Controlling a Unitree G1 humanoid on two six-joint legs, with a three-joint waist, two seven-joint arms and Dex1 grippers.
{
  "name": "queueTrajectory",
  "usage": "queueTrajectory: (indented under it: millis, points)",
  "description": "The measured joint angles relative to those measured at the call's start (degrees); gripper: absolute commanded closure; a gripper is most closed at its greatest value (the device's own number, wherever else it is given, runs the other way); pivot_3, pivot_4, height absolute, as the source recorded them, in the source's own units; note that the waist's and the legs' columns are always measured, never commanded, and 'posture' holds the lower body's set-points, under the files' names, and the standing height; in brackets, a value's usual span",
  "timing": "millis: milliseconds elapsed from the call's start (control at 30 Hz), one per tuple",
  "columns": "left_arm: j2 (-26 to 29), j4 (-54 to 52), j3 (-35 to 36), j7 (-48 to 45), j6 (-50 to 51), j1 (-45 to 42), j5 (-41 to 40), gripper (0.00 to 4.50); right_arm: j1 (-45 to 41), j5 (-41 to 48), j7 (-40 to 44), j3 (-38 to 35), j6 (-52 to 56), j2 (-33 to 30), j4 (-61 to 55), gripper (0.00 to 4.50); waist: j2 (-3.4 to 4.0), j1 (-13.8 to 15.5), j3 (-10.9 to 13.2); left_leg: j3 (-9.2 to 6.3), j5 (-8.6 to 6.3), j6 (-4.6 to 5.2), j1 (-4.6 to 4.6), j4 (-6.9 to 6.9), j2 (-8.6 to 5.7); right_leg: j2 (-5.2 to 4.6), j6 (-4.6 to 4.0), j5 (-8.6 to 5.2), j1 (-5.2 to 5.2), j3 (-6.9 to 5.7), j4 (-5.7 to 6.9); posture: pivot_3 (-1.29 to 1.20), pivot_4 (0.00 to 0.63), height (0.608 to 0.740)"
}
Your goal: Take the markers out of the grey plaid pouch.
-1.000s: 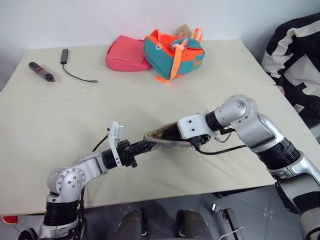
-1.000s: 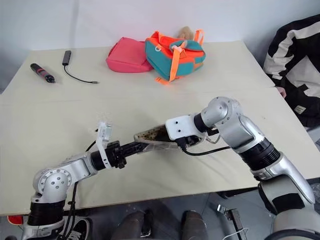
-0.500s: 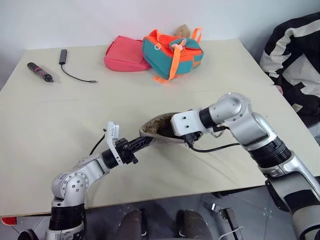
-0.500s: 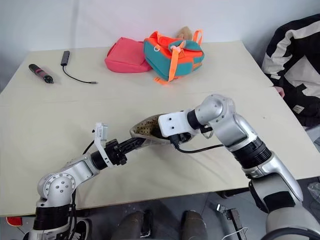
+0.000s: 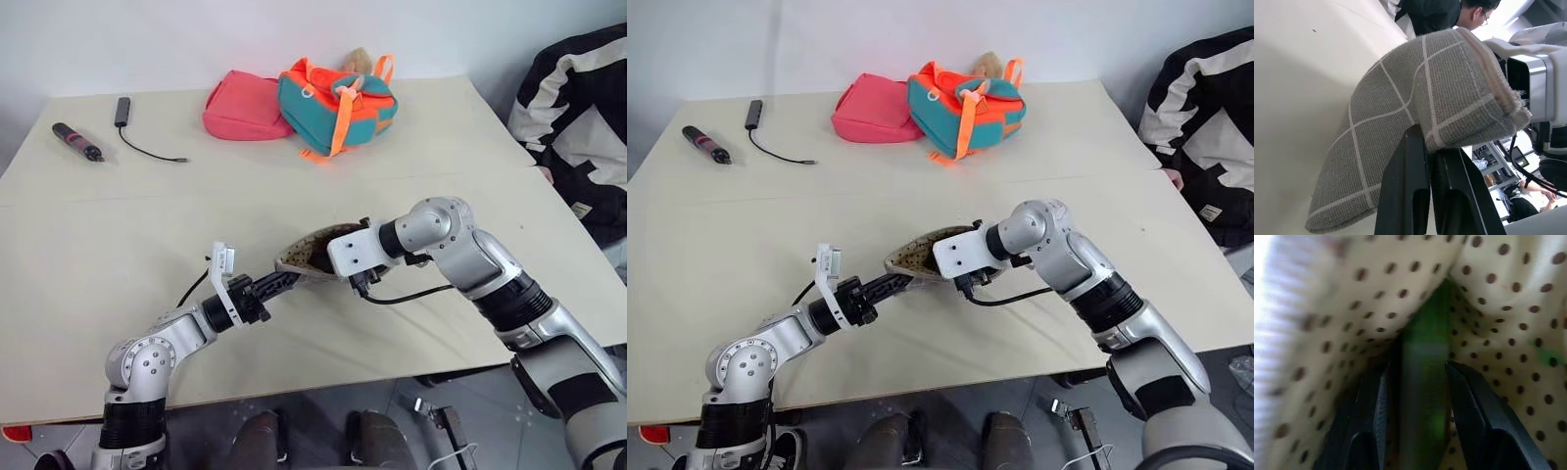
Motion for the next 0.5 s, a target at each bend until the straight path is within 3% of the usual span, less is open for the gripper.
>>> queueTrajectory:
  millis: [433, 500]
  points:
    - [0.19, -0.11, 0.06, 0.04, 2.49, 0.44, -2.42, 4.5, -0.09, -6.91, -4.12, 1.33, -3.28, 3.13, 4.78, 2.63, 0.0, -0.11, 0.0, 0.0, 0.0, -0.01, 0.01, -0.01, 0.01, 0.02, 0.0, 0.0, 0.0, 0.01, 0.0, 0.0, 0.15, 0.74]
    - [0.2, -0.11, 0.06, 0.03, 2.49, 0.44, -2.42, 4.5, -0.09, -7.31, -4.19, 1.43, -3.46, 3.35, 5.29, 2.99, 0.0, -0.11, 0.0, 0.0, 0.0, -0.01, 0.01, -0.01, 0.01, 0.02, 0.0, 0.0, 0.0, 0.01, 0.0, 0.0, 0.15, 0.74]
